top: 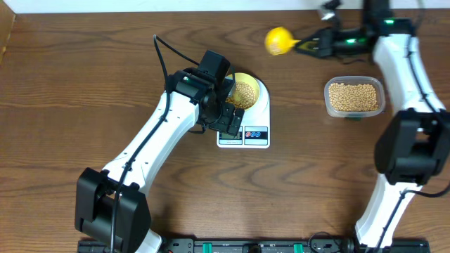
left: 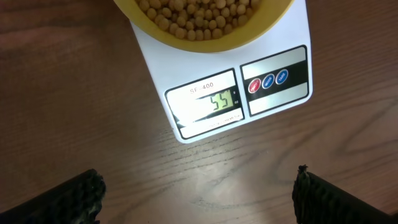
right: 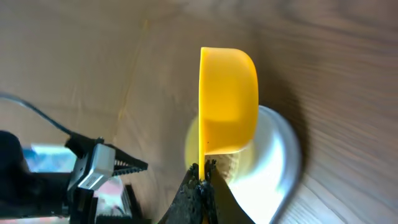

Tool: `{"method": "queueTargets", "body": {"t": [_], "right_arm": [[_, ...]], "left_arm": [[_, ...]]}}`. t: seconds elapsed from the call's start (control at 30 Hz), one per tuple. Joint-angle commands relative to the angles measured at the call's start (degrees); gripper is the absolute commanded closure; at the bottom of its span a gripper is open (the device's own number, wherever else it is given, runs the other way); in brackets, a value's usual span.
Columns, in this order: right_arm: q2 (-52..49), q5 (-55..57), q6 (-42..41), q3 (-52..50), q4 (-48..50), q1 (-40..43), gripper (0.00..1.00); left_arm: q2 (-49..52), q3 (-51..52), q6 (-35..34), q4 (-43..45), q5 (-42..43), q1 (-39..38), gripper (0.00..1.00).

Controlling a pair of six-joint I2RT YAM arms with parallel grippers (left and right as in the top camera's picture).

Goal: Scoop item into bowl and weigh 50g on scale
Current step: 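Lower the scoop into the tub and scoop soybeans, right gripper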

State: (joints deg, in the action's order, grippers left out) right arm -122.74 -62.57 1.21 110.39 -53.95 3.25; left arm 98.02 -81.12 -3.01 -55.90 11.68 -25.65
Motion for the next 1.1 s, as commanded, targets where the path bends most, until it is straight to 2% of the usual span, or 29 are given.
{"method": "queueTargets", "body": {"t": [0.0, 0.17, 0.43, 0.73, 0.9, 1.07], "right_arm": [[3.5, -1.44, -1.81, 0.46, -1.92, 4.5, 0.99], [6.93, 0.5, -1.77, 0.46, -5.7, 11.15, 0.99], [9.7, 15.82, -1.81, 0.46, -13.68, 17.18, 0.99], [9.66, 37.68, -1.84, 0.46, -21.9, 13.09, 0.99], [9.66, 43.98, -1.84, 0.46, -22.14, 9.46, 0.99], [9.64, 55.04, -2.05, 0.46, -21.92, 5.22, 0.99]], "left_arm": [[0.46, 0.13, -0.33, -0.11, 0.07, 0.2, 0.02], [0.46, 0.11, -0.33, -0.11, 0.07, 0.2, 0.02], [0.46, 0.11, -0.31, -0.11, 0.07, 0.2, 0.02], [0.46, 0.11, -0.33, -0.11, 0.07, 0.2, 0.02], [0.46, 0.11, -0.33, -0.11, 0.07, 0.2, 0.02], [0.46, 0.11, -0.33, -0.11, 0.07, 0.2, 0.02]]}}
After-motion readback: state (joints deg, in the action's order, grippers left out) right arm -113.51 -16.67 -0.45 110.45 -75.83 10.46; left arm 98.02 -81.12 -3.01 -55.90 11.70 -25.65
